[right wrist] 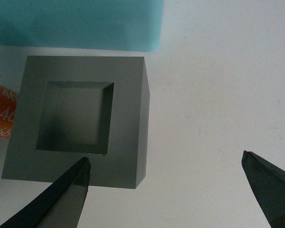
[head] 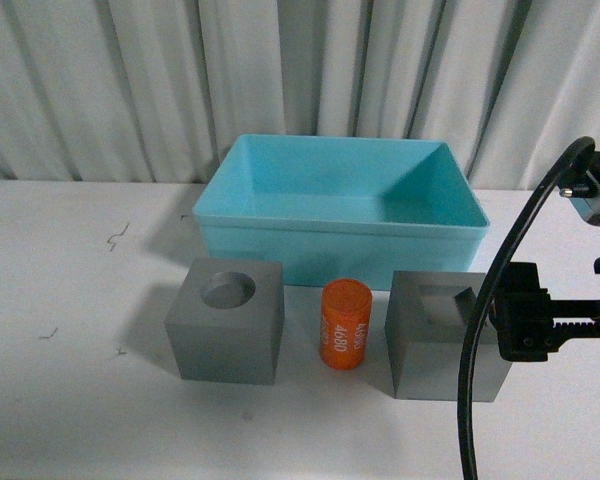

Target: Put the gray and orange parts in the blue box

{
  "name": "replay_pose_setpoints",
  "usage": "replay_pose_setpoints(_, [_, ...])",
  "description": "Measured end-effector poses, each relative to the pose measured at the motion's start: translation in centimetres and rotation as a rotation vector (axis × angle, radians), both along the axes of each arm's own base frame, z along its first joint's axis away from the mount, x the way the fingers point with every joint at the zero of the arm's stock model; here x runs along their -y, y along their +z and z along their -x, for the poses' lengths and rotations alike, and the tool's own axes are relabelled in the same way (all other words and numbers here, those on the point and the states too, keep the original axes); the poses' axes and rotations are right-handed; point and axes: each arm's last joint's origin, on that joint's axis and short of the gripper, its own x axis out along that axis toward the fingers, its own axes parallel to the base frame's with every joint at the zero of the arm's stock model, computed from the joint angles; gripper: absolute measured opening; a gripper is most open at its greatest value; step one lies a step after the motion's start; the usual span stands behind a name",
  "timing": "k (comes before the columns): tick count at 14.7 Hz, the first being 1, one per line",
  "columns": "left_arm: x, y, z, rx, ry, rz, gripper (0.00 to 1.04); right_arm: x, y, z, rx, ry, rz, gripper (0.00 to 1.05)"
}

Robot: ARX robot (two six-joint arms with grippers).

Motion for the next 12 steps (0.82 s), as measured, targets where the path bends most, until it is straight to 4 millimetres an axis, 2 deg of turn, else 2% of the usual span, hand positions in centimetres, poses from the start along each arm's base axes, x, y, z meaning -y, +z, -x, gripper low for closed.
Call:
replay_pose_setpoints(5, [0.0,0.0,0.0,0.000,0.000,0.000,0.98,-0.1,-1.2,-0.4,-0.027,-0.033,0.011,0.98])
replay_pose_setpoints(12, [0.0,0.0,0.0,0.000,0.000,0.000,0.98,-0.5,-1.9,-2.3,-0.032,-0.059,0.002,0.98])
